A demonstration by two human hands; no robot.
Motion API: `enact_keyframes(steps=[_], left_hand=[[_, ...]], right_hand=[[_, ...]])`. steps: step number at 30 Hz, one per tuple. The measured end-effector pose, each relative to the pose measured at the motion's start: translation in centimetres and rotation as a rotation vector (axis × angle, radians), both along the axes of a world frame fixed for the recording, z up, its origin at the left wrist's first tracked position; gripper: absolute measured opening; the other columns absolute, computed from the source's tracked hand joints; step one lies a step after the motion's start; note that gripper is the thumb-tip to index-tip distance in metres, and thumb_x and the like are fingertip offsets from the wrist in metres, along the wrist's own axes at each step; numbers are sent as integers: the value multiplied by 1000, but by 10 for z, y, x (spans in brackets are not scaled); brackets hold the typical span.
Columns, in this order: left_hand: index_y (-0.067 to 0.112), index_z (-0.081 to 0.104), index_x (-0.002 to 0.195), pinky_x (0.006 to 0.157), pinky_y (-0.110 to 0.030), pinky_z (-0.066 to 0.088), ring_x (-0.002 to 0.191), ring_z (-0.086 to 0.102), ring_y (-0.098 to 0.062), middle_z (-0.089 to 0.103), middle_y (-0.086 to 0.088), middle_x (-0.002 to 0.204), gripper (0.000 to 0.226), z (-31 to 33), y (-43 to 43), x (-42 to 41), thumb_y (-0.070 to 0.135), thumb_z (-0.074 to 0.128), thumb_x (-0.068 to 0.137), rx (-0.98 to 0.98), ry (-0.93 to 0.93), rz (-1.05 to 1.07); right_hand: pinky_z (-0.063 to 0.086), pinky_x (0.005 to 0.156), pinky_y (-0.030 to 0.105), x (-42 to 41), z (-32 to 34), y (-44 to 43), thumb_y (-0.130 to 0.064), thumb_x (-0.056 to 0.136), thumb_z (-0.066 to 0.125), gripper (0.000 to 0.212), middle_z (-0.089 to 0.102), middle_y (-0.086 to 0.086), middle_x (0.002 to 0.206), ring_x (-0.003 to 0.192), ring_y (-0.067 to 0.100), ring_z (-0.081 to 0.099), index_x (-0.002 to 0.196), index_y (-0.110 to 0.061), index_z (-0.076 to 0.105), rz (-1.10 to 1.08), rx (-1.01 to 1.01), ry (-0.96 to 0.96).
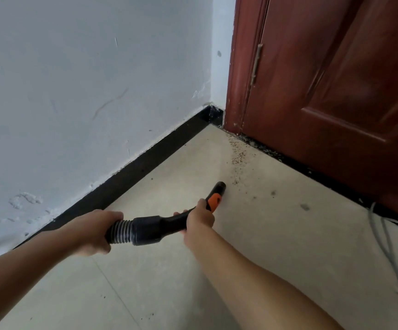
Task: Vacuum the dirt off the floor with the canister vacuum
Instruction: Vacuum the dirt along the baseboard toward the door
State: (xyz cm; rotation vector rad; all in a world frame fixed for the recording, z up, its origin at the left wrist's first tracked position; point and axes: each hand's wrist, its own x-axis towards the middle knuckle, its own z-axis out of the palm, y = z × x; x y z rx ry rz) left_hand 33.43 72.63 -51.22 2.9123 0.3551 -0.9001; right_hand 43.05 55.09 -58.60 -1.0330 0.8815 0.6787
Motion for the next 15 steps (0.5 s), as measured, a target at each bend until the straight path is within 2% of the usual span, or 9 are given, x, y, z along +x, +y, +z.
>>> enact_keyframes(steps=[4, 8, 11, 15], left_hand=[[28, 44, 77, 56, -21, 35, 72, 50, -7, 55, 7, 80, 26, -5, -23, 18, 13, 65, 70, -90, -7, -62], [26, 45, 79, 56, -24, 36, 72, 50, -8, 56, 6, 79, 27, -6, -50, 47, 16, 67, 69, -184, -86, -100], [26, 43, 78, 53, -23, 35, 67, 49, -7, 54, 6, 77, 29, -4, -66, 67, 16, 68, 70, -234, -141, -104], [23, 44, 80, 51, -22, 33, 64, 48, -8, 53, 5, 76, 27, -8, -80, 88, 16, 69, 71, -268, -197, -66]], right_hand=[[61, 77, 43, 14, -1, -32, -34, 104, 50, 28, 59, 12, 84, 59, 26, 64, 112, -8, 46, -101, -45, 0], [57, 67, 43, 57, 7, -58, -32, 103, 52, 29, 59, 14, 88, 66, 30, 64, 121, -10, 47, -64, -69, -27], [56, 64, 42, 89, 12, -67, -31, 103, 51, 30, 57, 13, 84, 68, 29, 63, 119, -6, 46, 40, -108, -64], [57, 75, 41, 126, 17, -73, -27, 105, 48, 17, 53, 12, 85, 69, 25, 59, 116, -15, 43, 145, -165, -106]])
